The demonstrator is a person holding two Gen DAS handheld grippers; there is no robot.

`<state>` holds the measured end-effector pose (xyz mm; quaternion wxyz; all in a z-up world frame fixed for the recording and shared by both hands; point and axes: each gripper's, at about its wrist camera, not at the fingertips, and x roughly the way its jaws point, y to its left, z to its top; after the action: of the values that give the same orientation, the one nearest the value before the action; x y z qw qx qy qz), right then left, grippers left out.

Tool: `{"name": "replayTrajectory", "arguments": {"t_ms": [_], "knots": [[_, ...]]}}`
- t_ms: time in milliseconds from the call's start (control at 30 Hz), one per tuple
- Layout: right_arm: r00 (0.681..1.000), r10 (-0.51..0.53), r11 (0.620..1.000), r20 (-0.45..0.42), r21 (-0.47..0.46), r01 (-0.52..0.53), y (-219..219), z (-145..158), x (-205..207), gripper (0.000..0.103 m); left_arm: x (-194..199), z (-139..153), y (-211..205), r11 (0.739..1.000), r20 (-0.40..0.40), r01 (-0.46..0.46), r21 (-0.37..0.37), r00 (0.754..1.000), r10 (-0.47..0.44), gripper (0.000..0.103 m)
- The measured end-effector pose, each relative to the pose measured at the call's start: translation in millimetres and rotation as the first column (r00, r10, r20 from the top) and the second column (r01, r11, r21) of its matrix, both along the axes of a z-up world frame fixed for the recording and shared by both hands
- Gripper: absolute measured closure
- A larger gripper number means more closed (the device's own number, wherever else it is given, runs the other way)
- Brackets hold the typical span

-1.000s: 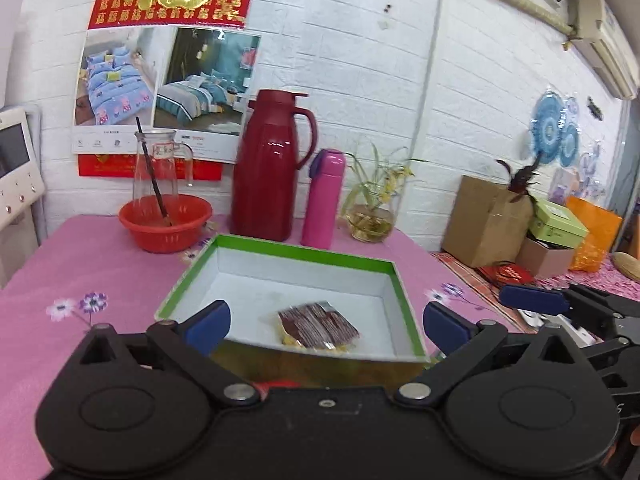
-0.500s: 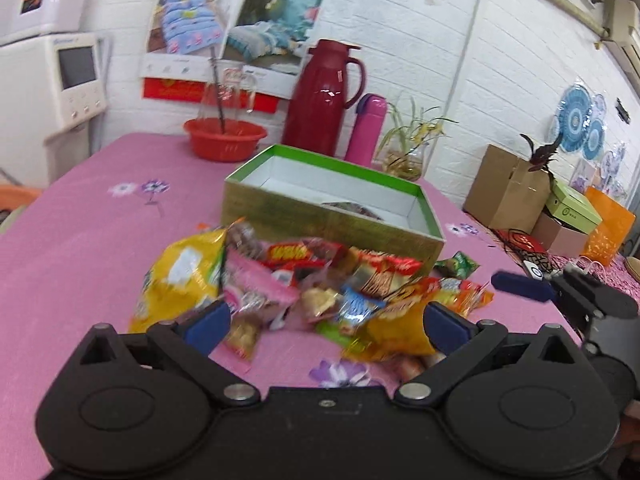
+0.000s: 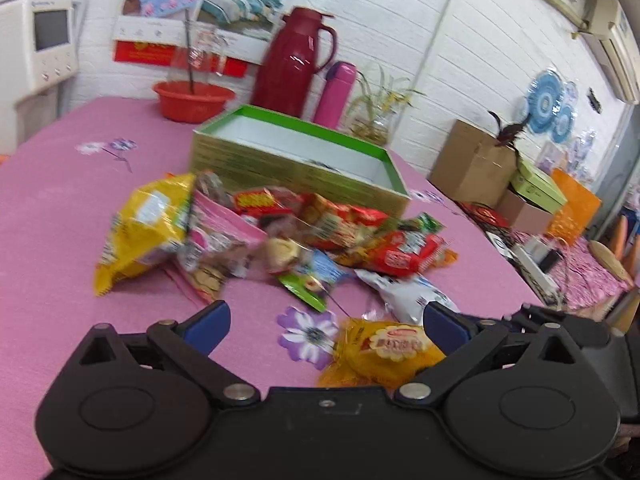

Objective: Organize snacks
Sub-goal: 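Close the right gripper on the yellow bread bag and lift it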

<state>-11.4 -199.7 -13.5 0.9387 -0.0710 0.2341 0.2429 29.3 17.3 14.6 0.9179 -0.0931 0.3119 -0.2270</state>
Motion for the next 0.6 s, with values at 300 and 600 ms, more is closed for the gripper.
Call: {"name": "replayTrajectory", "arguments": {"t_ms": [300,600], "knots": [[0.982,-0.113,0.976,-0.154,0.166,0.138,-26.0,-16.1,-7.2,0.000,14.3,-34.0,-33.6,0.986,-0.165,0.162,-0.038,0.972,-0.166,0.000],[0.981,-0.107,0.974,-0.160,0.180,0.136,-20.2,-13.4,-6.9,0.000,27.8,-30.6,-44.3,0.977,-0.161,0.208,-0.050,0.964,-0.213,0.007]]}}
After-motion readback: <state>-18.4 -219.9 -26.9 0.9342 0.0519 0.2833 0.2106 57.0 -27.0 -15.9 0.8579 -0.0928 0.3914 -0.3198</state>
